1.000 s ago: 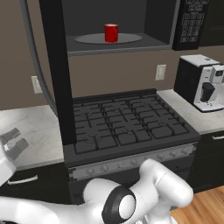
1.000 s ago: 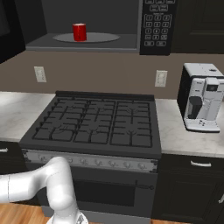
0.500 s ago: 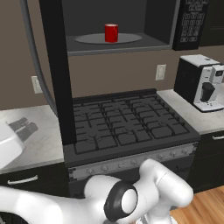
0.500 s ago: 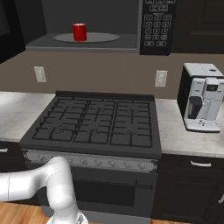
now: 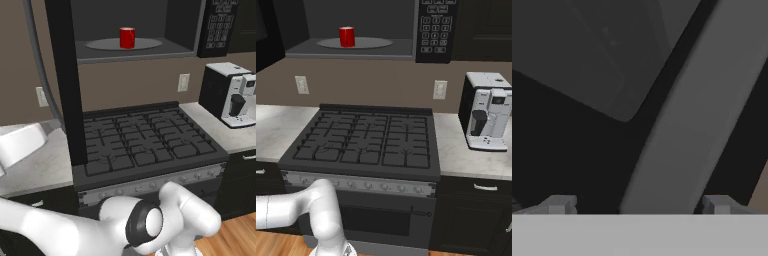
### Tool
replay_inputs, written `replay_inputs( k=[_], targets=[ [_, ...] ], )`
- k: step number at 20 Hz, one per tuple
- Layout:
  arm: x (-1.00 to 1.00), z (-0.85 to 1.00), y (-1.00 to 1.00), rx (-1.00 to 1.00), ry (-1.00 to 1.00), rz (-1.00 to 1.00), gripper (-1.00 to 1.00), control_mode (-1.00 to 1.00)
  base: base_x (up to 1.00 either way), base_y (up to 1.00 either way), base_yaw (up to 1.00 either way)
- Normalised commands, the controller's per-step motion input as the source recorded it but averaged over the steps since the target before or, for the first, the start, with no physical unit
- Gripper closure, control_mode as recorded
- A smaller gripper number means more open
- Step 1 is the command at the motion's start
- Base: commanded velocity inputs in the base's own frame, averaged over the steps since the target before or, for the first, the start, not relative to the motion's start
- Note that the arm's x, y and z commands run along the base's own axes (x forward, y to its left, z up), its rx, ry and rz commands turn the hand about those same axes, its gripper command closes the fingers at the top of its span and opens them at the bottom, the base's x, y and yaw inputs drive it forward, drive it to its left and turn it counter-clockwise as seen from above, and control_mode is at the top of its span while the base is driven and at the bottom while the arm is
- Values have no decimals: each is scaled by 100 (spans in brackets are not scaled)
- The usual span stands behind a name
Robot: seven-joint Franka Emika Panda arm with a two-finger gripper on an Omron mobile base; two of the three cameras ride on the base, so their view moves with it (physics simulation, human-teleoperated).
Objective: Pick the mug from the counter and place it inside the microwave. Then close the microwave.
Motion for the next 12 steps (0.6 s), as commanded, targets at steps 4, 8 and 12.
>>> replay_inputs(
  k=[4, 8, 12],
  targets=[
    [0, 26, -34, 0, 14, 0, -100, -100, 0, 0, 0],
    [1, 26, -45, 0, 11, 0, -100, -100, 0, 0, 0],
    [2, 25, -51, 0, 6, 0, -100, -100, 0, 0, 0]
  ],
)
